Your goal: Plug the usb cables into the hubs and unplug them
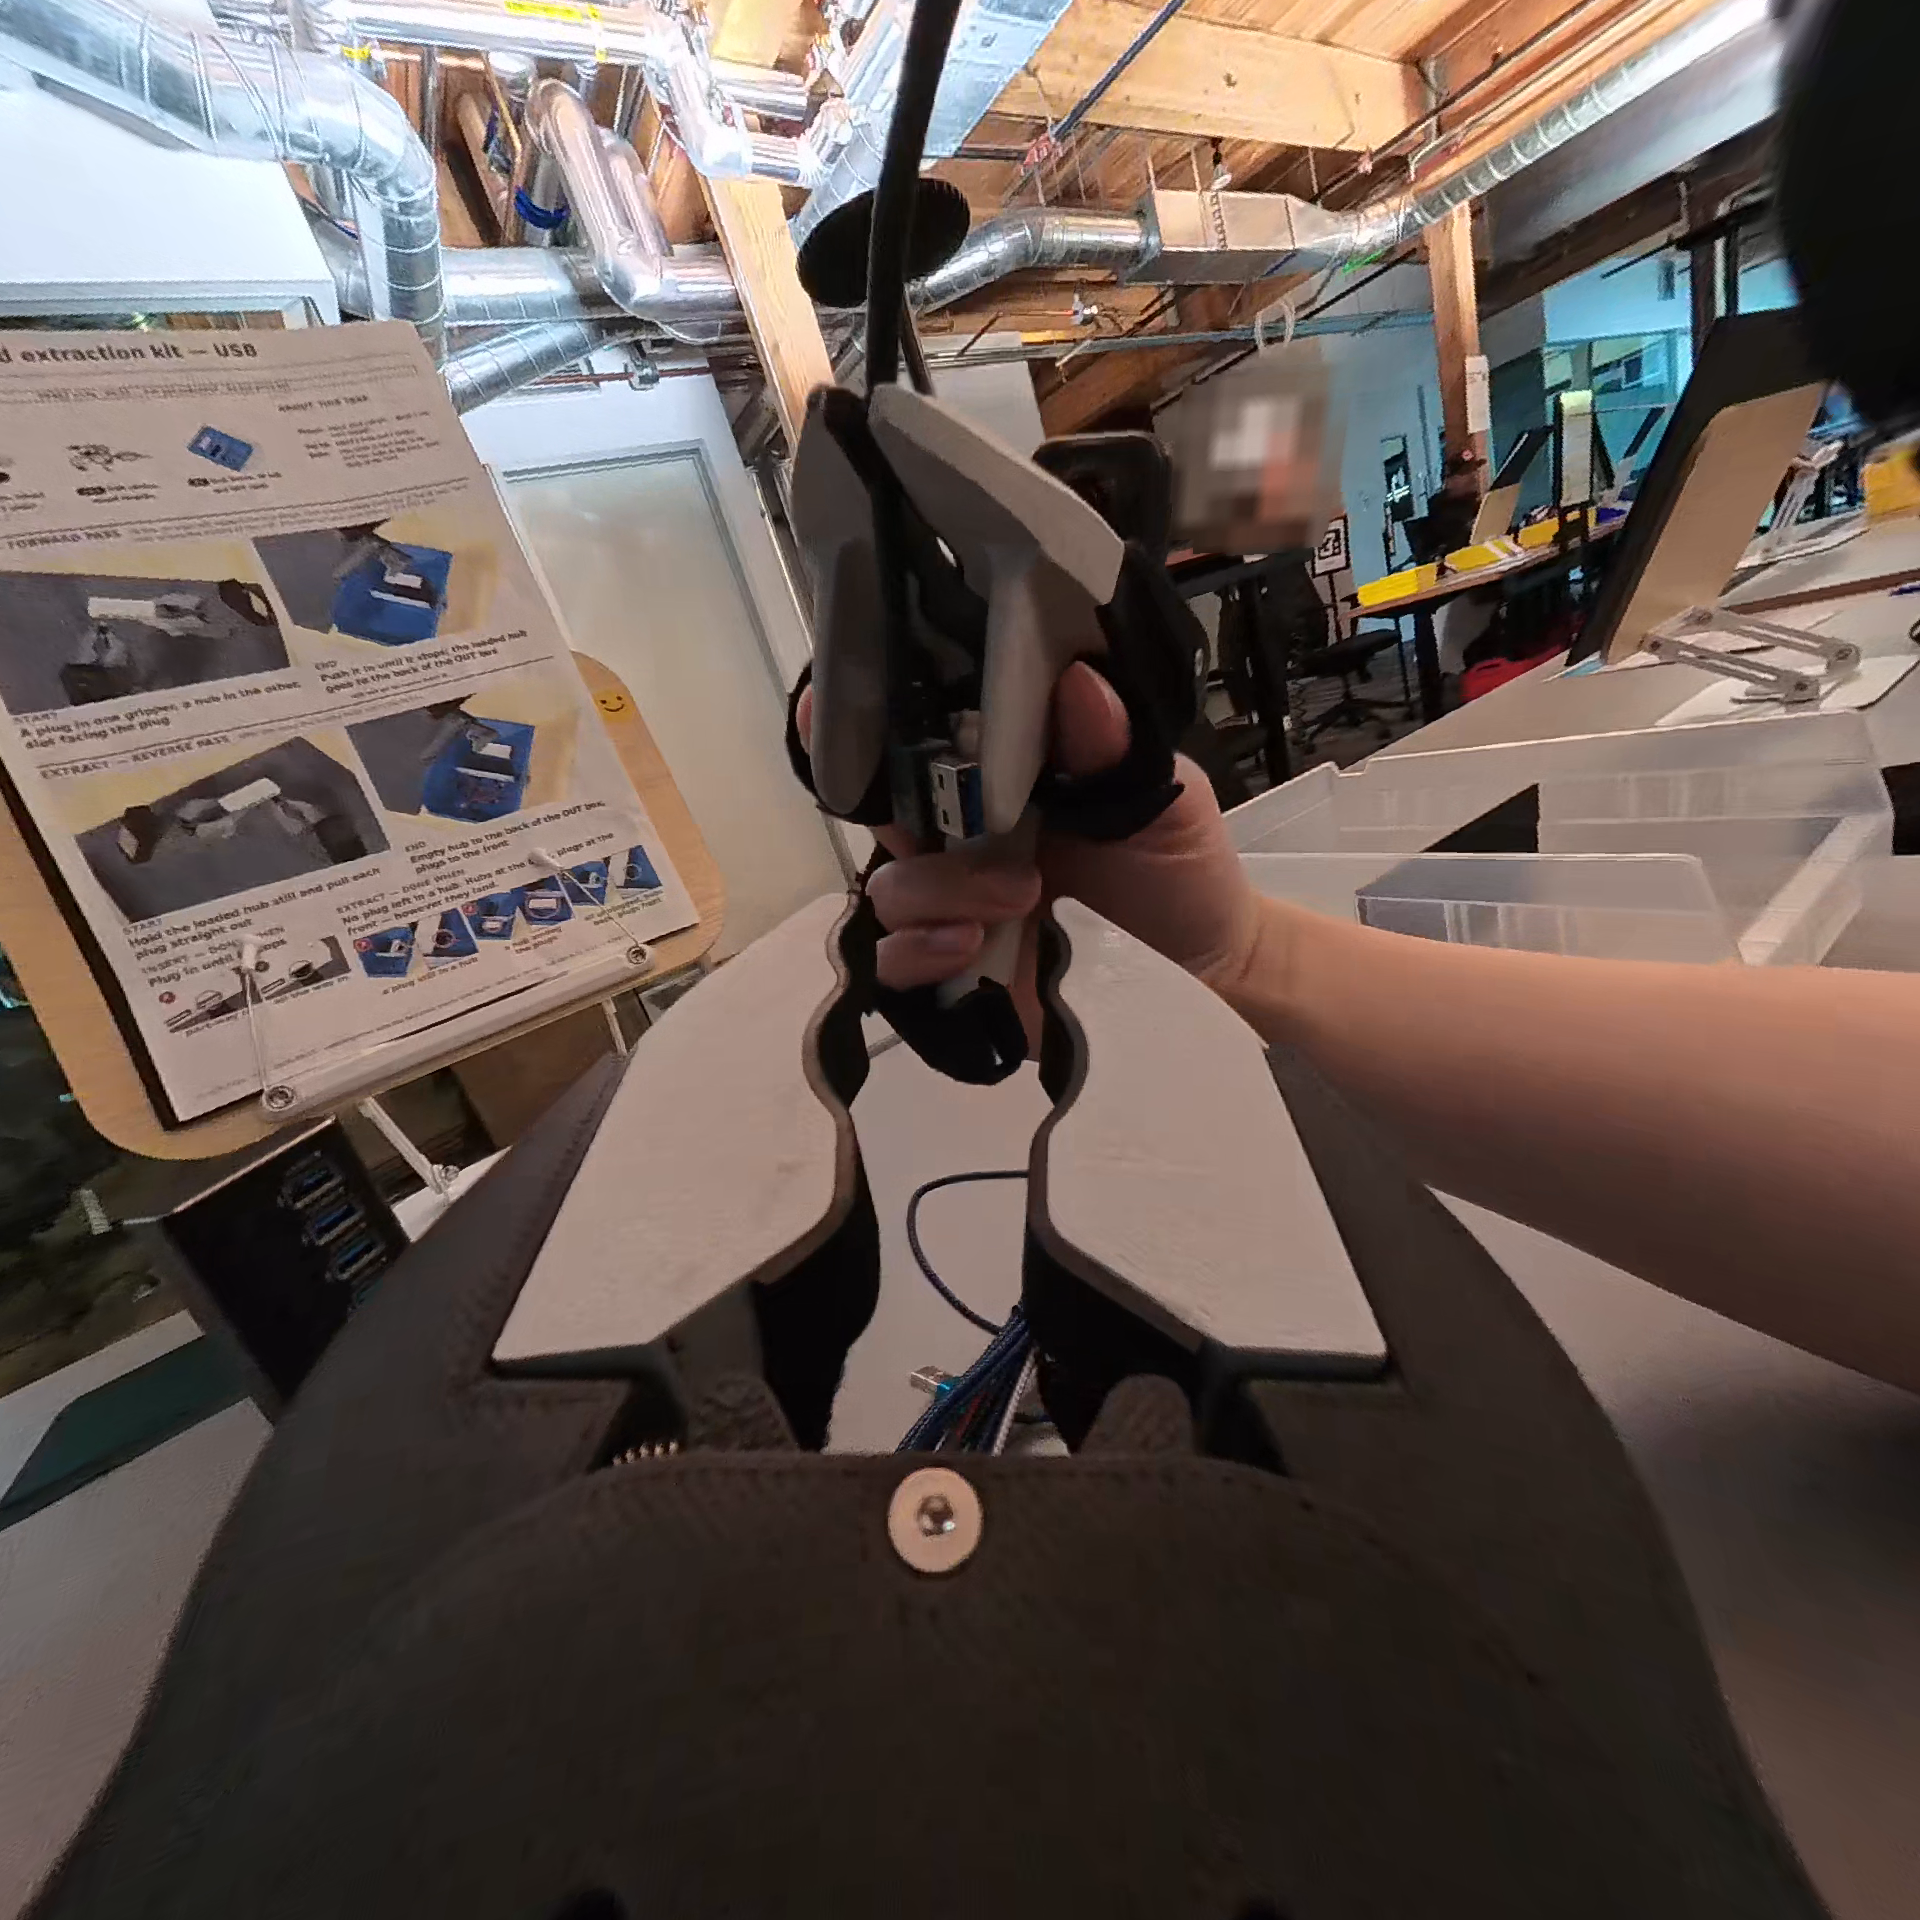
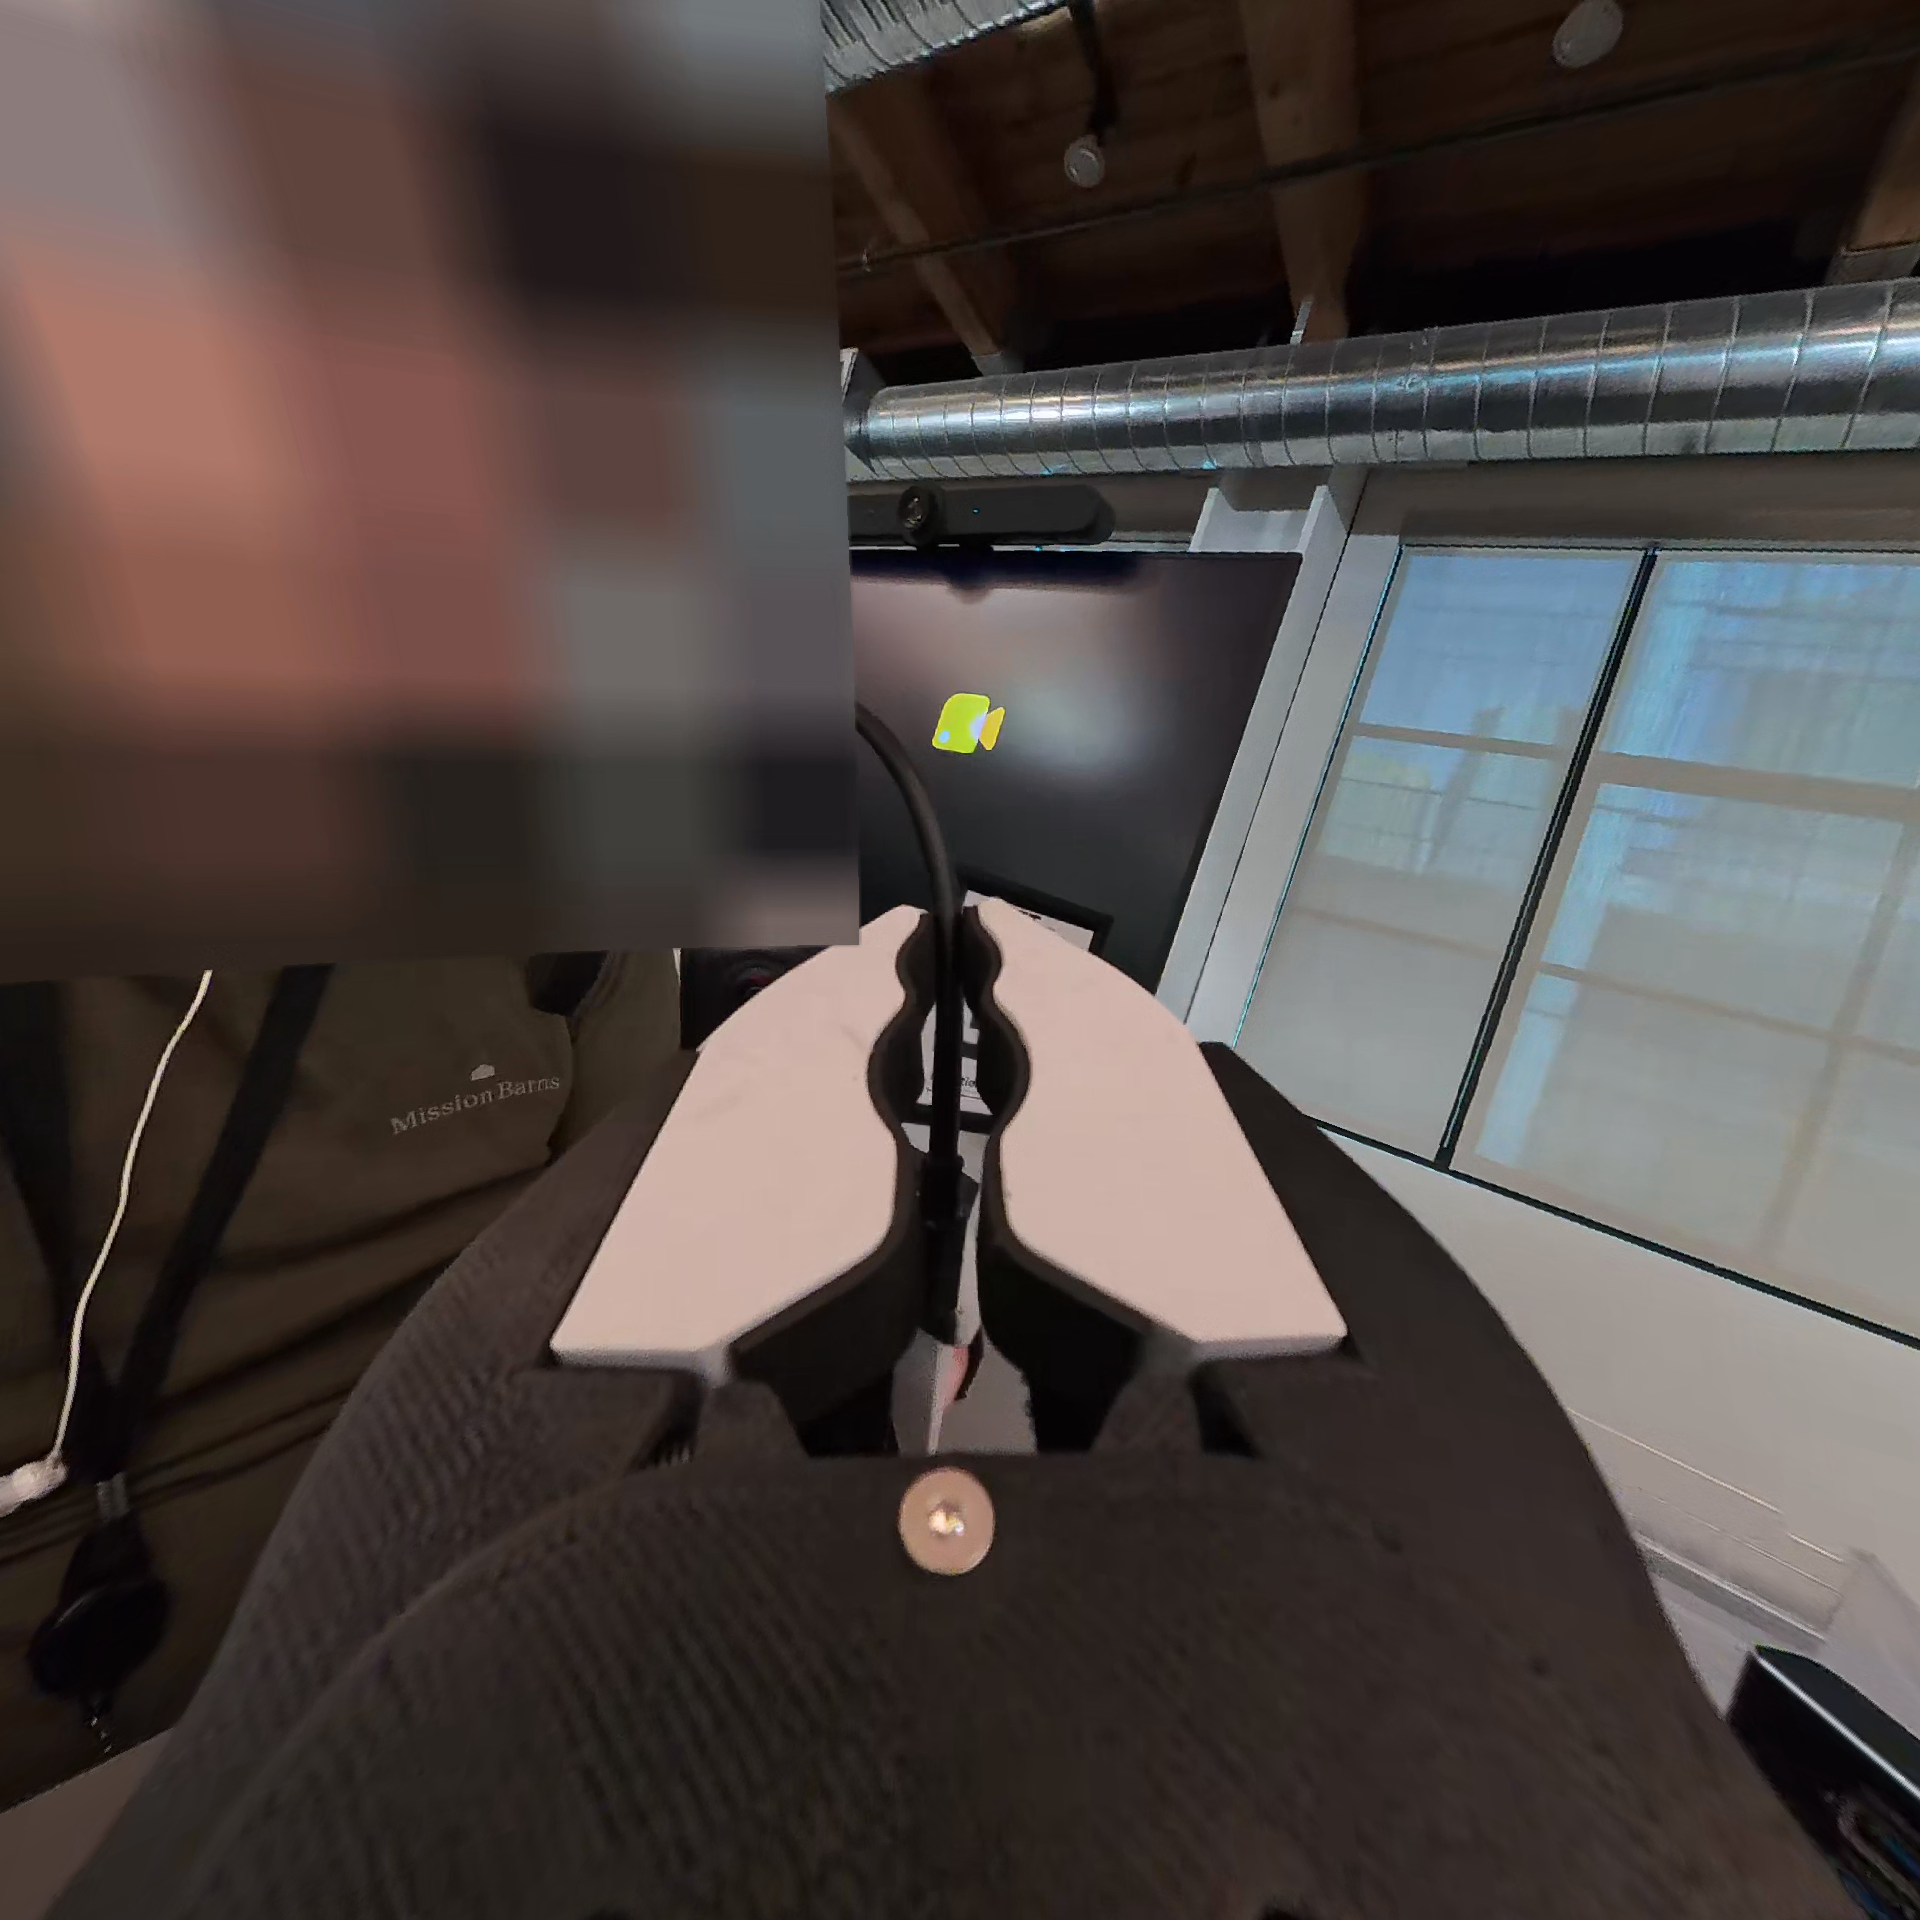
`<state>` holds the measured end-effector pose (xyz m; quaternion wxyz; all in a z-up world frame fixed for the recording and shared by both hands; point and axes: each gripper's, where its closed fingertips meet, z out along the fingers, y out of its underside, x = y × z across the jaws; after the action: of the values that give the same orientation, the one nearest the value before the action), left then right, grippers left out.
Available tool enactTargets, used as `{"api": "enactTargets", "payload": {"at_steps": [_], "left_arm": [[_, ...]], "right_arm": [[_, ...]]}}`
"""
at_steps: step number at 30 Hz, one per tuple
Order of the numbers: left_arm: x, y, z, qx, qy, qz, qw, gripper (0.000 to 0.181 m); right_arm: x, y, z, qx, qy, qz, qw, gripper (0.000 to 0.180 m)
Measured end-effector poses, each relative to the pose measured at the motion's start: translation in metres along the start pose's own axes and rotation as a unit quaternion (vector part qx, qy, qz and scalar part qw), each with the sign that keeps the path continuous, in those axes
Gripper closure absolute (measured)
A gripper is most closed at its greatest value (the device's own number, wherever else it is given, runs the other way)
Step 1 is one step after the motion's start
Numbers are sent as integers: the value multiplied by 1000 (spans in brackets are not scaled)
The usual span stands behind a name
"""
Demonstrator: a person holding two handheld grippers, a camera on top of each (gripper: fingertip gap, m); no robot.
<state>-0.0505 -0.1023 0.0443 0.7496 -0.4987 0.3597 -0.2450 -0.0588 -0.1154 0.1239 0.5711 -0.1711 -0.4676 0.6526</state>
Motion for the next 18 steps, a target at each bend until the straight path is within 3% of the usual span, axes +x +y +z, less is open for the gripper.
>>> {"api": "enactTargets", "payload": {"at_steps": [11,15,18], "left_arm": [[-20,4,-15,-24,-6,-11,1000,158],[-56,-18,-41,-13,27,-55,998,160],[-63,-41,-61,-25,118,-119,986,159]], "right_arm": [[1,7,1,-45,11,-15,999,175],[5,38,-3,-209,38,-62,975,175],[12,72,-17,-376,63,-113,917,175]]}}
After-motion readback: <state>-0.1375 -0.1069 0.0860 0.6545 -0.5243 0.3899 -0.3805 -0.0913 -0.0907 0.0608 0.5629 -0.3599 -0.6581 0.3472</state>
